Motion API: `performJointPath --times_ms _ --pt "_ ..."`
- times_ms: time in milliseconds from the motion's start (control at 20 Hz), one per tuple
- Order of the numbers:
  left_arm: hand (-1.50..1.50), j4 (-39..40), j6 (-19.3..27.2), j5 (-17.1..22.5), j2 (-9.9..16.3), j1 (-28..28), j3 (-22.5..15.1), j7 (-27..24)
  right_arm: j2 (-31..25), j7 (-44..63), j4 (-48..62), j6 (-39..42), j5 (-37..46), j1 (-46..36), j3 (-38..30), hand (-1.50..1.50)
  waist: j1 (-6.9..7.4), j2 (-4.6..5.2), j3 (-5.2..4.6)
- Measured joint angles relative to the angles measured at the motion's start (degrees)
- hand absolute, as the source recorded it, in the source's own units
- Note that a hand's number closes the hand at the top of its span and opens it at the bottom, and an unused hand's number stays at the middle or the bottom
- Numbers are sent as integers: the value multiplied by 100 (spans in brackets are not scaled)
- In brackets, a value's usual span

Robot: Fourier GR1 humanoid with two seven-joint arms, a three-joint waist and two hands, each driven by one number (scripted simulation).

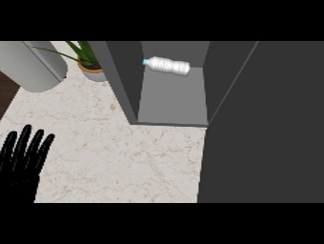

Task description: Pick up the bottled water, place it into the cabinet and close the cabinet

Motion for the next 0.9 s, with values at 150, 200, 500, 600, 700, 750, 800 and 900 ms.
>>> performJointPath --times_ms 150,200,500,600,700,750,800,900 --pt "-150 -82 -217 131 171 168 155 -4 116 46 20 -314 -1 54 113 150 82 36 -3" --pt "-150 -101 -284 166 221 208 197 -3 152 58 28 -412 -4 60 146 150 107 50 -2" --pt "-150 -182 -714 369 508 388 430 8 274 224 70 -819 -24 -186 273 150 385 125 -7" --pt "-150 -207 -828 420 594 410 490 28 286 317 75 -909 -32 -327 300 150 482 156 -12" --pt "-150 -225 -937 453 665 439 525 41 275 407 80 -957 -37 -503 310 150 590 183 -18" --pt "-150 -233 -998 477 706 446 552 50 270 457 83 -975 -39 -604 312 150 636 195 -20" --pt "-150 -254 -1043 502 735 453 567 63 269 511 86 -993 -42 -699 315 150 685 210 -21" --pt "-150 -269 -1132 534 813 450 620 86 241 603 90 -1006 -50 -878 323 150 751 225 -22"
